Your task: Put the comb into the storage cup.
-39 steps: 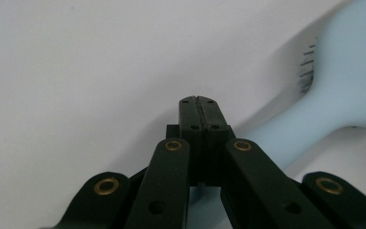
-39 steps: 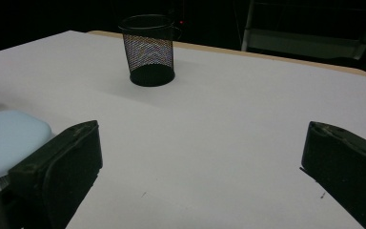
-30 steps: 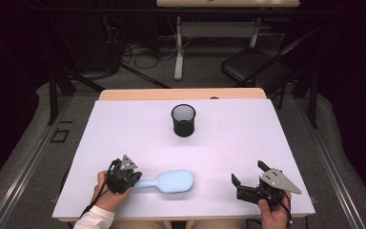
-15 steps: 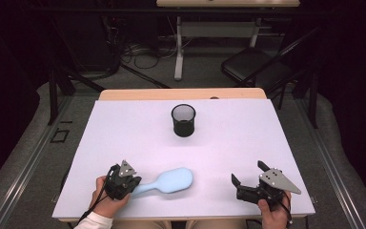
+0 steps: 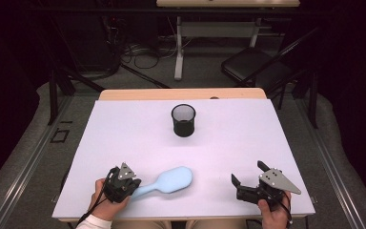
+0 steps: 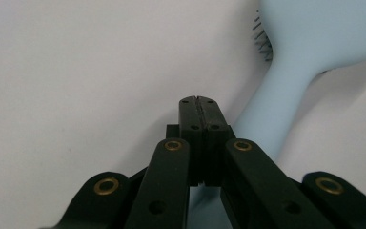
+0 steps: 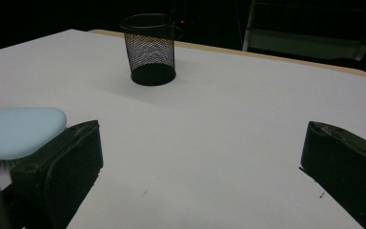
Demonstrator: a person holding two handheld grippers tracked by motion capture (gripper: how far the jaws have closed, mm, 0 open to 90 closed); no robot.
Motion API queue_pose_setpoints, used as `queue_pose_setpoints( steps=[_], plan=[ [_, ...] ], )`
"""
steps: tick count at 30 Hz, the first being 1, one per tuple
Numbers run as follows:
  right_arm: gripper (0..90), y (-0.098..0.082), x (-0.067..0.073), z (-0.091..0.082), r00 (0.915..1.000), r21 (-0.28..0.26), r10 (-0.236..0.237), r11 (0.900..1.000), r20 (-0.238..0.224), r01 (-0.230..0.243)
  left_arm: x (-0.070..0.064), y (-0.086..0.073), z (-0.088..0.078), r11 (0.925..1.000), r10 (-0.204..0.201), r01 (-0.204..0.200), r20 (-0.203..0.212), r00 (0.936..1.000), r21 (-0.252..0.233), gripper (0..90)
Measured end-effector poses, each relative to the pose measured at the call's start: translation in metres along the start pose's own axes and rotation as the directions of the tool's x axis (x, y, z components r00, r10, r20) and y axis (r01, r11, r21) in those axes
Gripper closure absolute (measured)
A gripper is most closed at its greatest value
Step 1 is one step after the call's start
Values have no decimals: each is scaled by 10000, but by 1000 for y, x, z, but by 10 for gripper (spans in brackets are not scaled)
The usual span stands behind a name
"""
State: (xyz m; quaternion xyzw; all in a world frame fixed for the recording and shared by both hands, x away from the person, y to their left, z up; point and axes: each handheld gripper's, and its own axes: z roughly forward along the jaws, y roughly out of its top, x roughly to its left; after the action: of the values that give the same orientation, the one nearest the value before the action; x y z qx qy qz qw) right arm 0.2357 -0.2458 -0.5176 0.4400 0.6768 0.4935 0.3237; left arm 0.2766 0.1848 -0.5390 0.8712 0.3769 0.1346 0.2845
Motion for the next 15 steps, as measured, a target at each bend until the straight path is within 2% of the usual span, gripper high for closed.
queue_pose_setpoints(
  steps=[15],
  plan=[
    [4, 0, 0, 0, 10000, -7, -5, 10000, -11, 5, 3, -3, 0, 9999, -122, 124, 132, 9998, -84, 900]
  ],
)
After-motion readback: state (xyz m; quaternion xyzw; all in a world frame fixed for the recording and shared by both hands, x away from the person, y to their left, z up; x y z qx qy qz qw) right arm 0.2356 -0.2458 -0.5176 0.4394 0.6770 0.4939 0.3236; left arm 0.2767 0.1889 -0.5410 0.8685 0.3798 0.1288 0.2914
